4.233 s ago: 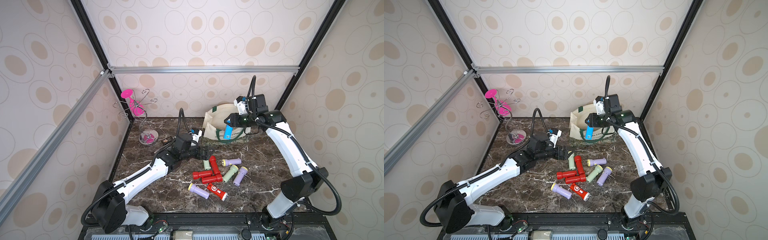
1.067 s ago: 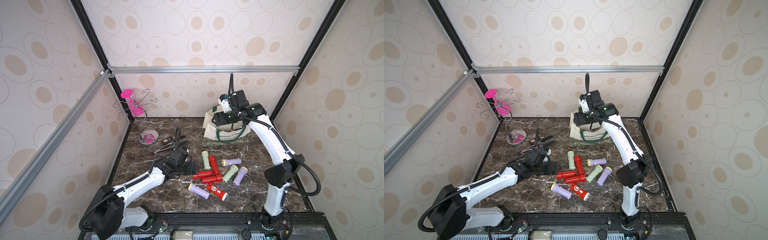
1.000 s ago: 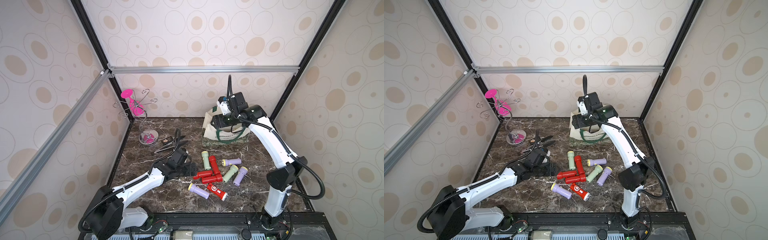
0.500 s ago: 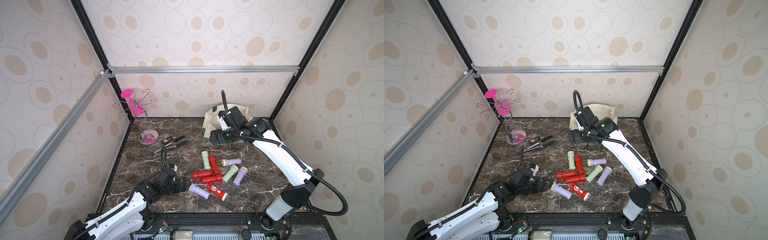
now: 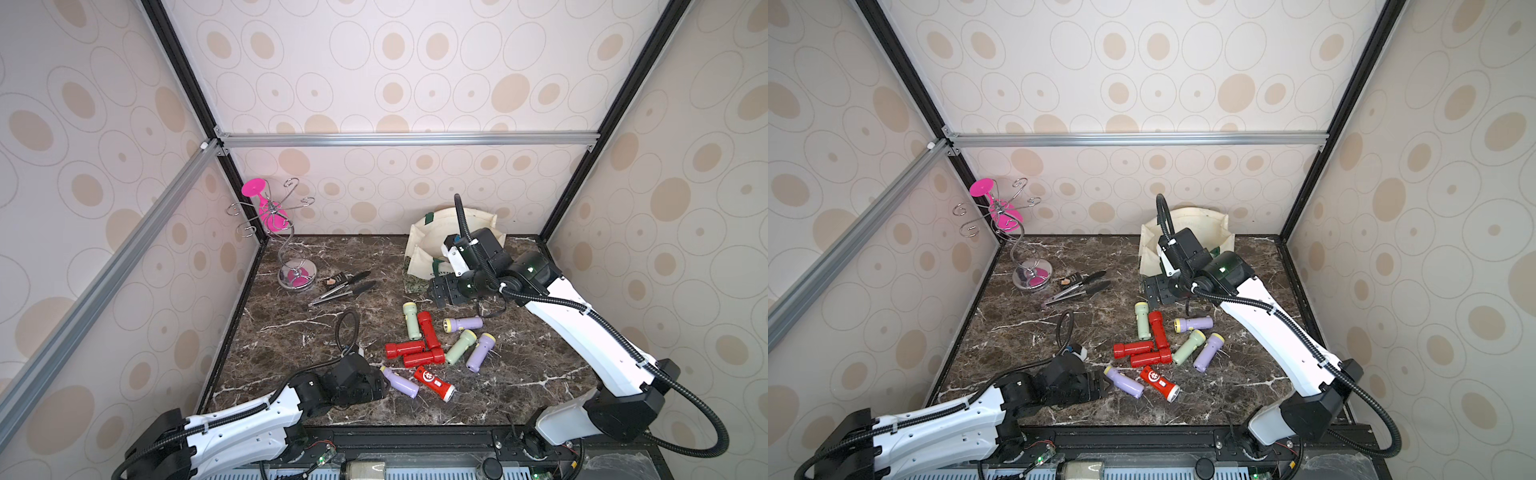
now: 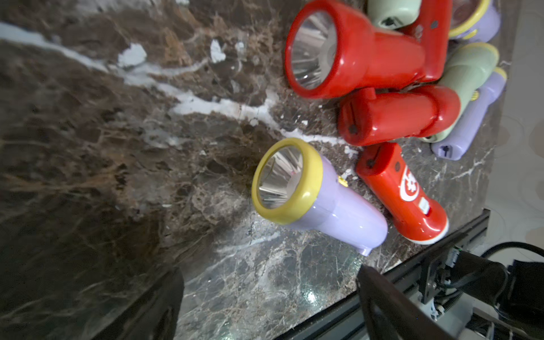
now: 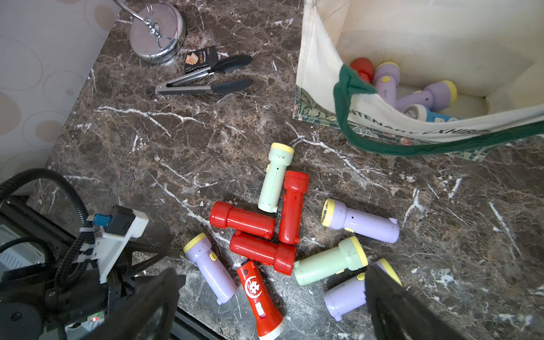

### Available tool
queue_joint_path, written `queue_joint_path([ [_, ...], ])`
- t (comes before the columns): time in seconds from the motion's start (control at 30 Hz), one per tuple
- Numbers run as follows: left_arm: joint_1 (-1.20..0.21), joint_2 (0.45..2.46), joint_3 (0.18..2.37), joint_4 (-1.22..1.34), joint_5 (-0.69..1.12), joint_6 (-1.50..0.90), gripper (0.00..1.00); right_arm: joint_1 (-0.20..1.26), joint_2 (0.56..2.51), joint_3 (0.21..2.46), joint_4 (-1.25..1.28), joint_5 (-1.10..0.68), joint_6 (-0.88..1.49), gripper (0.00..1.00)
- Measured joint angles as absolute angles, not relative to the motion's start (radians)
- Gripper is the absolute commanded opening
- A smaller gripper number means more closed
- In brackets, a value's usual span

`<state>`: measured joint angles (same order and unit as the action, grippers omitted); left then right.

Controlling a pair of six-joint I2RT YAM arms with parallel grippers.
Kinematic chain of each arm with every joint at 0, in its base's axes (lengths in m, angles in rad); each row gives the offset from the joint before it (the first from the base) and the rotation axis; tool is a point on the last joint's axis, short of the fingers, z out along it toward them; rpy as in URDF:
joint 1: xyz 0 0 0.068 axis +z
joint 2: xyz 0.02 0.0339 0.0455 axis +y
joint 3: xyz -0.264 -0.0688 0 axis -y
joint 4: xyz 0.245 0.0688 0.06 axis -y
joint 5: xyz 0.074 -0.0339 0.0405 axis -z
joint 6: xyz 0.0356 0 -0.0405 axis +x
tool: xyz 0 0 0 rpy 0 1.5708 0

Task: Put the flashlights into the tote bags
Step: Pick up the flashlight from the center of the board.

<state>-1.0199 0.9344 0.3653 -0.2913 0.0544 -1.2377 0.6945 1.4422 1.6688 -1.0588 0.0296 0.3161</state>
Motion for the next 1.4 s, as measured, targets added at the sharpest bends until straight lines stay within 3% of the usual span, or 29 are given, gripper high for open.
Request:
queue_joint_path([
  [0.23, -1.199, 1.090, 0.439, -0.226, -0.075, -1.401, 0.88, 0.692, 1.299, 1.509, -1.030, -0.019, 0.276, 1.00],
  [0.4, -1.280, 1.223, 0.531, -0.180, -0.147, -1.491, 0.82, 0.681, 1.233, 1.412, -1.007, -0.067, 0.274, 1.00],
  [0.6, -1.314, 1.367, 0.619, -0.184, -0.224, -1.593, 0.75, 0.671, 1.171, 1.338, -1.000, -0.106, 0.275, 1.00],
  [0.87, -1.333, 1.538, 0.822, -0.342, -0.302, -1.686, 0.59, 0.671, 1.085, 1.265, -0.980, -0.161, 0.275, 1.00],
  [1.1, -1.348, 1.632, 0.875, -0.424, -0.308, -1.718, 0.57, 0.669, 1.062, 1.249, -0.978, -0.175, 0.274, 1.00],
  [1.4, -1.329, 1.581, 0.791, -0.358, -0.308, -1.724, 0.61, 0.654, 1.059, 1.267, -0.986, -0.157, 0.244, 1.00],
])
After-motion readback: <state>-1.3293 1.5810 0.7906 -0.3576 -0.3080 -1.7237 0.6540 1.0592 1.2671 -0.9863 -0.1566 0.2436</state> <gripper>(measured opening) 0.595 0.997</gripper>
